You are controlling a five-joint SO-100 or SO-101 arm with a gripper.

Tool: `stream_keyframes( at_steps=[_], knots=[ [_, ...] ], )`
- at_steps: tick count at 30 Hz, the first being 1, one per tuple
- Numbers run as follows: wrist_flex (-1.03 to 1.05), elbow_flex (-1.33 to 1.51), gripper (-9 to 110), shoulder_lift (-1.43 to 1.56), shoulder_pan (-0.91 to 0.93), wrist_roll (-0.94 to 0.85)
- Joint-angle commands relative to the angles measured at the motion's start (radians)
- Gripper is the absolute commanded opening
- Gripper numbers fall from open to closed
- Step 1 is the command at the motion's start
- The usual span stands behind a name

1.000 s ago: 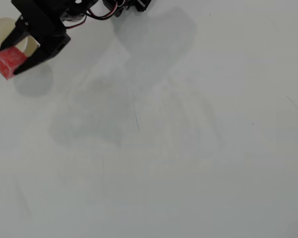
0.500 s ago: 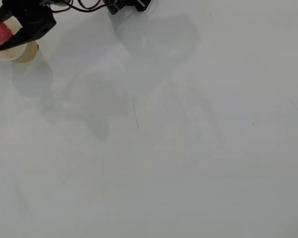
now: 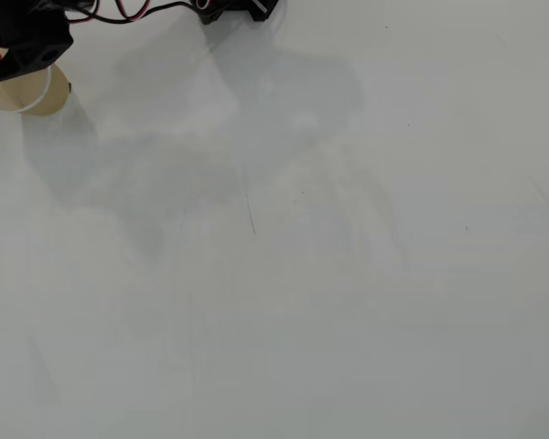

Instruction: Pick up the cube and drop it in the cup.

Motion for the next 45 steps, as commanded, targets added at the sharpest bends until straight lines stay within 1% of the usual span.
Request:
stream_keyframes(
  at_steps=[1,7,32,45],
  knots=[
    [0.020,-0.156,8,-0.012,0.028,-0.012],
    [0.120,-0.164,7,-0.038,0.040,-0.012],
    [0.147,-0.198,7,-0.087,0.017,-0.011],
    [0.189,-0.190,7,-0.075,-0.049,-0.003]
  ],
)
